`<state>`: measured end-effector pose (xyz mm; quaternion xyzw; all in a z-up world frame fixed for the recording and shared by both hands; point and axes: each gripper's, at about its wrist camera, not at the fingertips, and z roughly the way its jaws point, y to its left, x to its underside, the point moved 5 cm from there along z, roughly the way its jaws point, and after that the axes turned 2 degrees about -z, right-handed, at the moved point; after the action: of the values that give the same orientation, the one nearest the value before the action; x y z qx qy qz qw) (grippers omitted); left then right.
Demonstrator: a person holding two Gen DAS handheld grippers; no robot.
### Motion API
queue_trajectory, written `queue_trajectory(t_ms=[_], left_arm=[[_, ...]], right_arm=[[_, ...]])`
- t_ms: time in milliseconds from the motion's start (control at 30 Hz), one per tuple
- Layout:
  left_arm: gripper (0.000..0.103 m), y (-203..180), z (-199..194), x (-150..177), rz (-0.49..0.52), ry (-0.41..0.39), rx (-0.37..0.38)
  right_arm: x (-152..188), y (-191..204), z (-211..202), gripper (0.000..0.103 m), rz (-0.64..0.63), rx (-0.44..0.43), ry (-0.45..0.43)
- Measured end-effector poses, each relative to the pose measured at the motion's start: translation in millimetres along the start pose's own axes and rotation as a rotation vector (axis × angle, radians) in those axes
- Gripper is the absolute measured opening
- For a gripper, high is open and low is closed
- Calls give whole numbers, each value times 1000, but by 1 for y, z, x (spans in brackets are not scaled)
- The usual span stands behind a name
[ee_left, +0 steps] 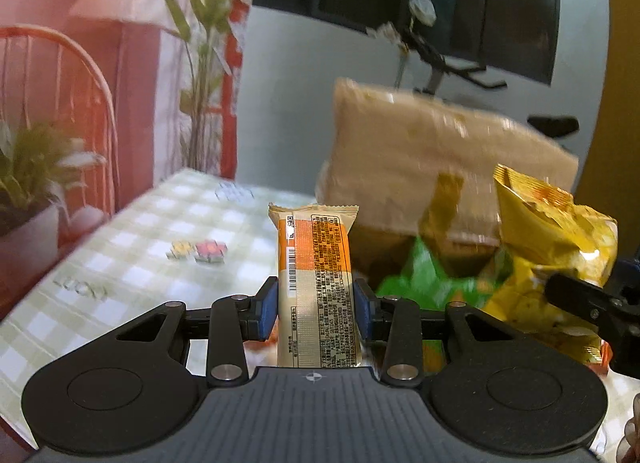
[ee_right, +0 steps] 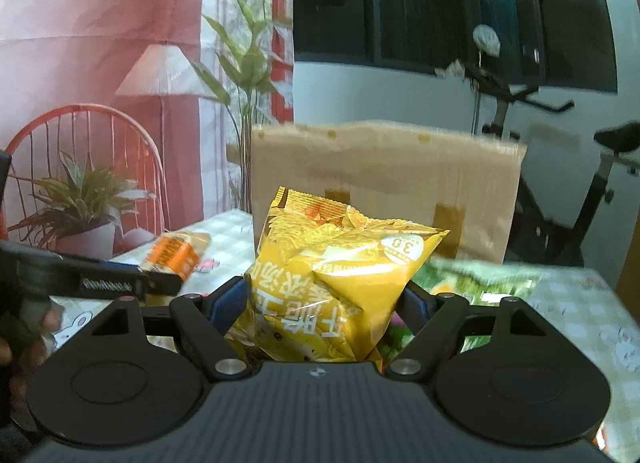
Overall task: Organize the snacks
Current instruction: 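Grasp the orange bar with the left tool while the right tool grasps the yellow chip bag, then carry both snacks over the box and open both tools to drop them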
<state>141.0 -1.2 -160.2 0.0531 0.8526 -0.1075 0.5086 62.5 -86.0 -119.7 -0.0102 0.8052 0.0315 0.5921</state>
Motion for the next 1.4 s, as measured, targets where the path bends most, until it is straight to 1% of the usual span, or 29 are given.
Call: queue_trajectory(t_ms=[267, 467, 567, 733, 867, 933, 1033, 1067, 1100, 1167, 1267, 1333, 1400], left_arm=[[41, -8, -17, -45, 15, -127, 11], [41, -24, -22, -75, 29, -182, 53], [41, -33, -17, -88, 42, -188, 74], [41, -44, -3, -111, 28, -176, 131], [41, -54, 15, -131, 46, -170, 147], [41, -58, 28, -141, 37, -160, 165], [41, -68, 49, -154, 32, -141, 177], [41, -71, 56, -158, 40, -153, 166], [41, -74, 62, -160, 50, -149, 163], [41, -82, 73, -162, 80, -140, 163], [41, -89, 88, -162, 97, -122, 184], [41, -89, 103, -163, 85, -77, 210], [39, -91, 121, -163, 87, -27, 227]], right_arm=[[-35, -16, -10, 81, -45, 35, -112], [-60, -40, -8, 81, -50, 77, -162], [-73, -51, -6, 81, -44, 89, -186], [-97, -67, 0, 81, -35, 112, -219], [-120, -81, 8, 81, -32, 108, -257], [-133, -86, 20, 81, -47, 110, -266], [-147, -97, 45, 80, -29, 112, -244], [-150, -102, 54, 80, -16, 115, -229], [-152, -107, 63, 80, 0, 117, -210], [-154, -115, 79, 80, 19, 115, -172], [-153, -121, 98, 80, 4, 99, -117], [-152, -124, 108, 80, -9, 73, -91], [-149, -129, 121, 80, 3, 41, -39]])
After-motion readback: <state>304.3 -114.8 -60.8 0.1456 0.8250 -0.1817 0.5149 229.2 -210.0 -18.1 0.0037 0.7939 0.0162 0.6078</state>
